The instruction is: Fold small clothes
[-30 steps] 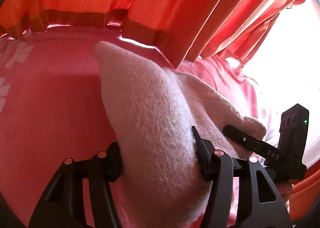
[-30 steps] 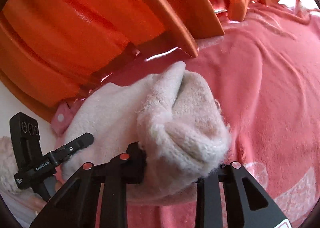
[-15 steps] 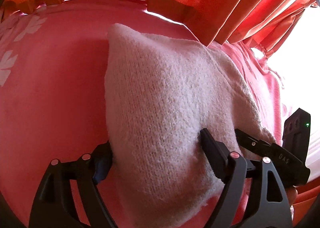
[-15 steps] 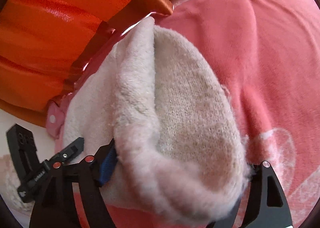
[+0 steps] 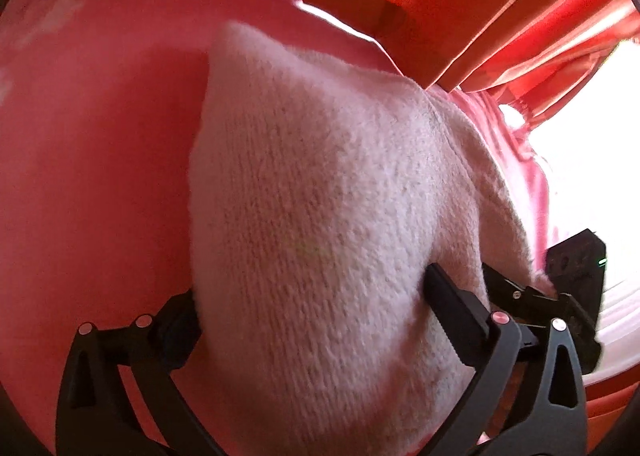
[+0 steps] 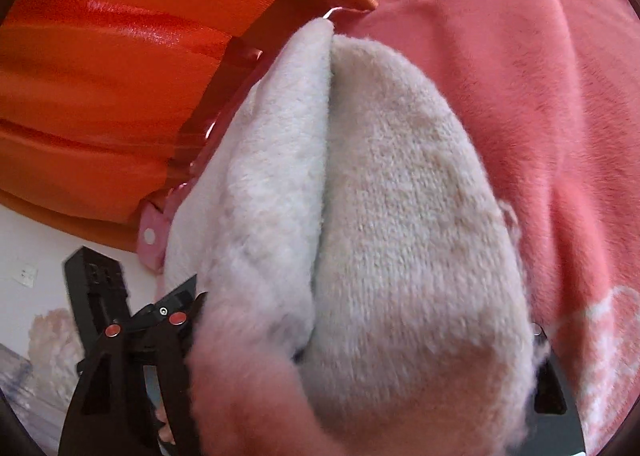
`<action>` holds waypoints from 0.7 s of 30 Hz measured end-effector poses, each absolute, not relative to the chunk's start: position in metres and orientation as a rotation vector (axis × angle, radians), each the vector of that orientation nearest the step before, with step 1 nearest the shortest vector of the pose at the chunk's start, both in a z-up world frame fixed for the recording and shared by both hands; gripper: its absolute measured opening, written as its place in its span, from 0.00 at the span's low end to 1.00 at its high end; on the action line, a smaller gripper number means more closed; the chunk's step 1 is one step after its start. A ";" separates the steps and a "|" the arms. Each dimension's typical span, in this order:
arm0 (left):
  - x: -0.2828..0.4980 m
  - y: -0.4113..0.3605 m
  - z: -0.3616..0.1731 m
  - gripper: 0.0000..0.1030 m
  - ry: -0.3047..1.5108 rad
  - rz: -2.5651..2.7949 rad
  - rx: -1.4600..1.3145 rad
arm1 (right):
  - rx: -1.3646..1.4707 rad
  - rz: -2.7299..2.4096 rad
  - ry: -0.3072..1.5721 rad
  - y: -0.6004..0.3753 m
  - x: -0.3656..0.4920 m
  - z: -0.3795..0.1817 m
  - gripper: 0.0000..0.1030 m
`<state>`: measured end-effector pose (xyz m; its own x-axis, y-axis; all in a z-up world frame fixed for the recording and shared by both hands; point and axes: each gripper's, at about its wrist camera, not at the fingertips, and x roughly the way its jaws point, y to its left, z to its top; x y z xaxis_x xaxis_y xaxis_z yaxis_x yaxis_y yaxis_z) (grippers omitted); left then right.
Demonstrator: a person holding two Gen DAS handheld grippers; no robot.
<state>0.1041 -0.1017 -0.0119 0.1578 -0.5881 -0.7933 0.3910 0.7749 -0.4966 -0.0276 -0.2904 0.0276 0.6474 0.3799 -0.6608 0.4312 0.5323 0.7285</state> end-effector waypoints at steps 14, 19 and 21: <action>0.079 -0.089 0.071 0.56 1.035 -0.902 -0.262 | 0.956 0.009 0.707 -0.278 -0.056 0.107 0.43; 0.048 -0.075 0.158 0.56 0.843 -0.996 -0.264 | 0.837 0.026 0.554 -0.260 -0.079 0.196 0.43; 0.037 -0.064 0.192 0.56 0.769 -1.027 -0.261 | 0.754 0.034 0.484 -0.251 -0.090 0.243 0.43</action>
<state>0.0370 -0.0643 0.1919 0.2876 -0.8447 -0.4515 0.6712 0.5140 -0.5341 -0.0896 -0.2512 0.2432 0.8900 0.1998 -0.4098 0.1413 0.7337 0.6646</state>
